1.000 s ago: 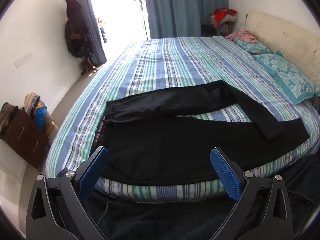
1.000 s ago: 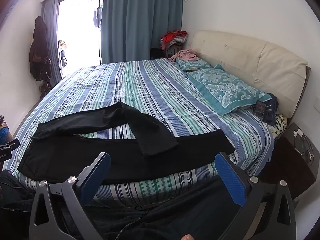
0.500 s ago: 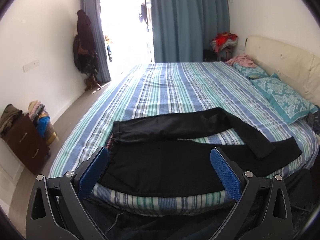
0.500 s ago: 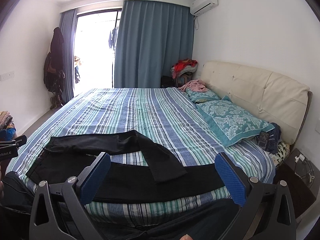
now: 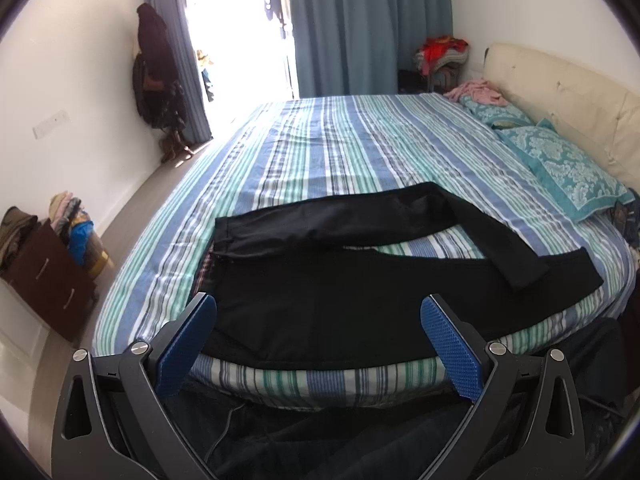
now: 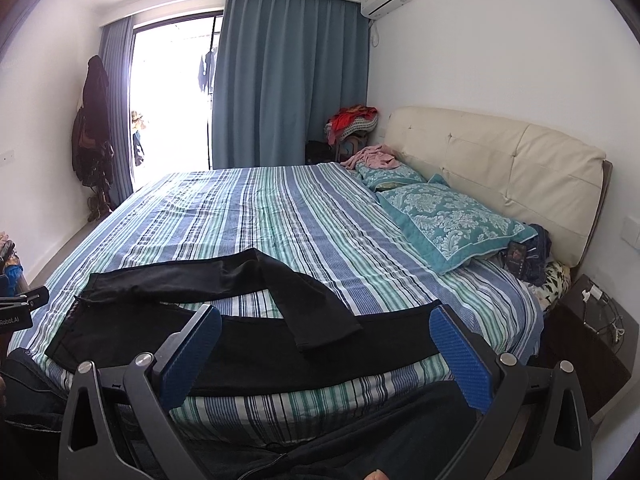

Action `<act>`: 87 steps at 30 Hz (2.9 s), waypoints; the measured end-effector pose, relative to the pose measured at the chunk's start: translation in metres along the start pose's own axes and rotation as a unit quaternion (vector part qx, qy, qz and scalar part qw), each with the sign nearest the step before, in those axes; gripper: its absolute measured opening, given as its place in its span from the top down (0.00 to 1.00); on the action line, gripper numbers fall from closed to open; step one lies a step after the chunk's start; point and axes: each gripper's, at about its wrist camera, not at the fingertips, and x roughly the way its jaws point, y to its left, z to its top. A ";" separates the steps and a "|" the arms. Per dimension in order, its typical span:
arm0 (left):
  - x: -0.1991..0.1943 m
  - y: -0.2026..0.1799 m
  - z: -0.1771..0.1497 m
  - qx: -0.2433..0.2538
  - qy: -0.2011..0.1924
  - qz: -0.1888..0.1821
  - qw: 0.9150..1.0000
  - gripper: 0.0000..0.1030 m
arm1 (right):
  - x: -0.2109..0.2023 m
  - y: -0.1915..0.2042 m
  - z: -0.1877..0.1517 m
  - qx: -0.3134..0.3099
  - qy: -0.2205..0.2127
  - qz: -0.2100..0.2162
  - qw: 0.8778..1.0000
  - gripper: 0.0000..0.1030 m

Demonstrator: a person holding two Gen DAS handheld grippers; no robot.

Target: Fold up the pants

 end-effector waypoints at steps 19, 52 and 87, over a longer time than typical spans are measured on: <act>0.026 -0.007 -0.007 0.019 0.053 0.002 0.998 0.01 | 0.032 0.003 -0.007 0.009 0.059 -0.001 0.998 0.00; -0.010 -0.017 -0.024 0.070 0.031 -0.019 0.997 0.01 | -0.006 0.021 -0.026 -0.041 0.073 0.031 0.996 0.00; -0.012 -0.020 -0.027 0.090 0.033 -0.010 0.995 0.01 | -0.005 0.020 -0.032 -0.031 0.077 0.057 0.995 0.00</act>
